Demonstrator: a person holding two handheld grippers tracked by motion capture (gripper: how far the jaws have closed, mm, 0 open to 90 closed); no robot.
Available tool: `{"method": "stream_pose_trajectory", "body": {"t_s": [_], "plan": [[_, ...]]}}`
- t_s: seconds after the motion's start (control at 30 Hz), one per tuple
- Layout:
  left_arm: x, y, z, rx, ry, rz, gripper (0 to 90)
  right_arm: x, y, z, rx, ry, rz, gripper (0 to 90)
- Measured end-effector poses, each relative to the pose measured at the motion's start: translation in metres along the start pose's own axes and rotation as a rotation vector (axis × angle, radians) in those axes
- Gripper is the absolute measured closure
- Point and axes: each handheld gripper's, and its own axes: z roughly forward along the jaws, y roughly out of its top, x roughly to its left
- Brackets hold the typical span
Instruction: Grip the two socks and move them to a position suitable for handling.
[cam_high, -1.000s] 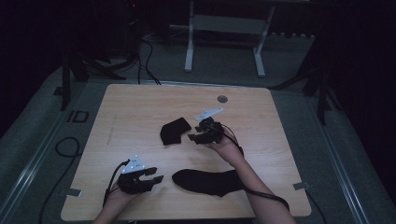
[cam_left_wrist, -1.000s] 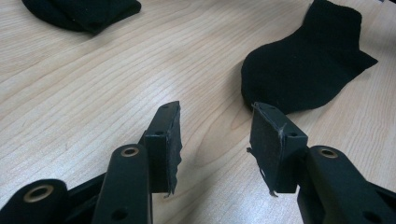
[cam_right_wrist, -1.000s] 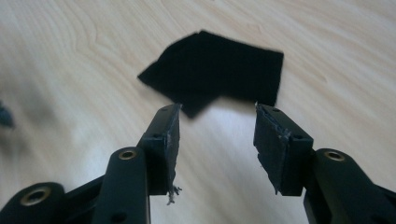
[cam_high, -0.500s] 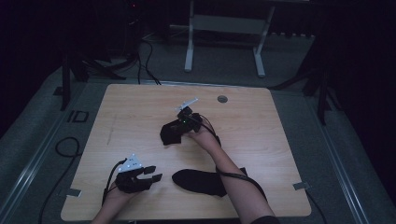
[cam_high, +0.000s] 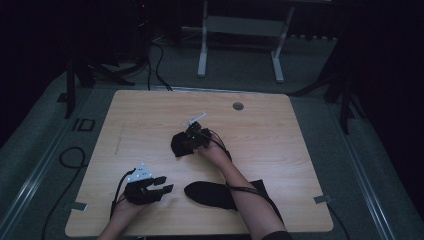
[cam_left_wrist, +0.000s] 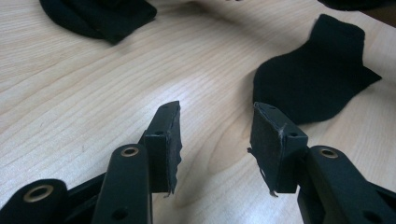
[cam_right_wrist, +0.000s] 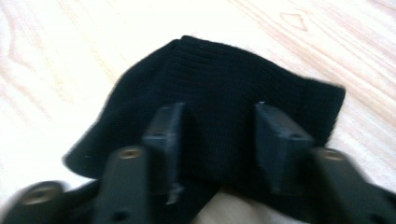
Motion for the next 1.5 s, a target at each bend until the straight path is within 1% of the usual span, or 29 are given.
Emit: {"method": "stream_pose_trajectory", "body": {"t_s": [0.03,0.1,0.13,0.2,0.3,0.4,0.43,0.5,0.57,0.67,0.7,0.77,0.8,0.83,0.87,0.9,0.97,1.03,1.1,1.13,1.17,1.2,1.27,1.33,1.37,1.4,1.43,1.47,1.5], "plan": [[0.0,0.001,0.001,0.001,0.006,-0.001,53.4,0.001,0.0,-0.001,0.003,0.019,0.001,70.6],[0.001,0.003,0.003,0.003,0.014,-0.004,53.4,0.005,-0.001,-0.002,0.004,0.016,-0.011,74.9],[0.002,0.004,0.004,0.004,0.025,-0.002,53.4,0.006,-0.001,-0.003,0.012,0.013,-0.019,75.9],[0.004,0.007,0.004,-0.002,0.036,-0.013,53.4,0.009,-0.001,-0.006,0.023,0.001,-0.013,76.9],[0.009,0.01,0.002,-0.014,0.072,-0.02,53.4,0.012,-0.004,-0.013,0.012,0.0,-0.025,77.3],[0.014,0.013,0.0,-0.019,0.101,-0.032,53.3,0.016,-0.008,-0.028,-0.019,0.015,-0.048,77.4],[0.016,0.014,0.0,-0.025,0.106,-0.039,53.3,0.017,-0.009,-0.034,-0.032,0.028,-0.052,77.4],[0.02,0.017,0.0,-0.032,0.119,-0.051,53.0,0.02,-0.011,-0.046,-0.058,0.032,-0.066,77.4],[0.023,0.02,0.001,-0.043,0.133,-0.059,50.7,0.022,-0.013,-0.057,-0.087,0.044,-0.076,77.4],[0.026,0.026,0.003,-0.066,0.131,-0.075,49.7,0.024,-0.014,-0.073,-0.123,0.067,-0.08,77.4],[0.026,0.028,0.004,-0.07,0.13,-0.077,49.6,0.025,-0.014,-0.078,-0.138,0.078,-0.072,77.4],[0.025,0.033,0.007,-0.074,0.129,-0.064,47.6,0.026,-0.015,-0.087,-0.158,0.103,-0.073,77.4],[0.025,0.033,0.007,-0.074,0.129,-0.064,47.6,0.026,-0.015,-0.087,-0.158,0.103,-0.073,77.4],[0.024,0.036,0.01,-0.075,0.126,-0.059,47.6,0.027,-0.016,-0.092,-0.169,0.111,-0.075,77.3],[0.023,0.04,0.013,-0.081,0.123,-0.041,47.5,0.031,-0.017,-0.103,-0.185,0.133,-0.094,77.3],[0.022,0.042,0.014,-0.087,0.113,-0.037,46.3,0.033,-0.018,-0.107,-0.19,0.141,-0.097,77.3],[0.02,0.046,0.016,-0.099,0.1,-0.005,44.5,0.038,-0.02,-0.114,-0.202,0.163,-0.11,77.2],[0.017,0.049,0.017,-0.133,0.07,0.012,43.0,0.041,-0.023,-0.12,-0.207,0.176,-0.123,77.2],[0.015,0.052,0.017,-0.142,0.05,0.031,42.0,0.045,-0.027,-0.124,-0.212,0.192,-0.132,77.2],[0.015,0.052,0.017,-0.142,0.05,0.031,41.0,0.045,-0.027,-0.124,-0.212,0.192,-0.132,77.2],[0.014,0.054,0.018,-0.157,0.035,0.039,41.0,0.047,-0.028,-0.126,-0.213,0.195,-0.138,77.2],[0.014,0.055,0.018,-0.158,0.029,0.046,40.7,0.049,-0.03,-0.129,-0.211,0.198,-0.15,77.2],[0.014,0.057,0.018,-0.173,0.012,0.05,39.6,0.05,-0.032,-0.132,-0.214,0.199,-0.157,77.1],[0.014,0.059,0.02,-0.178,-0.01,0.047,39.7,0.05,-0.033,-0.134,-0.217,0.208,-0.15,77.1],[0.014,0.06,0.02,-0.181,-0.02,0.048,40.4,0.049,-0.034,-0.135,-0.222,0.209,-0.148,77.1],[0.014,0.062,0.021,-0.184,-0.042,0.051,42.8,0.049,-0.034,-0.136,-0.222,0.204,-0.15,77.1],[0.013,0.063,0.023,-0.185,-0.049,0.057,43.6,0.048,-0.035,-0.137,-0.222,0.206,-0.15,77.1],[0.011,0.064,0.024,-0.18,-0.043,0.064,44.5,0.047,-0.035,-0.138,-0.224,0.205,-0.148,77.1],[0.01,0.066,0.026,-0.179,-0.062,0.069,48.7,0.047,-0.036,-0.139,-0.226,0.2,-0.148,77.1]]}}
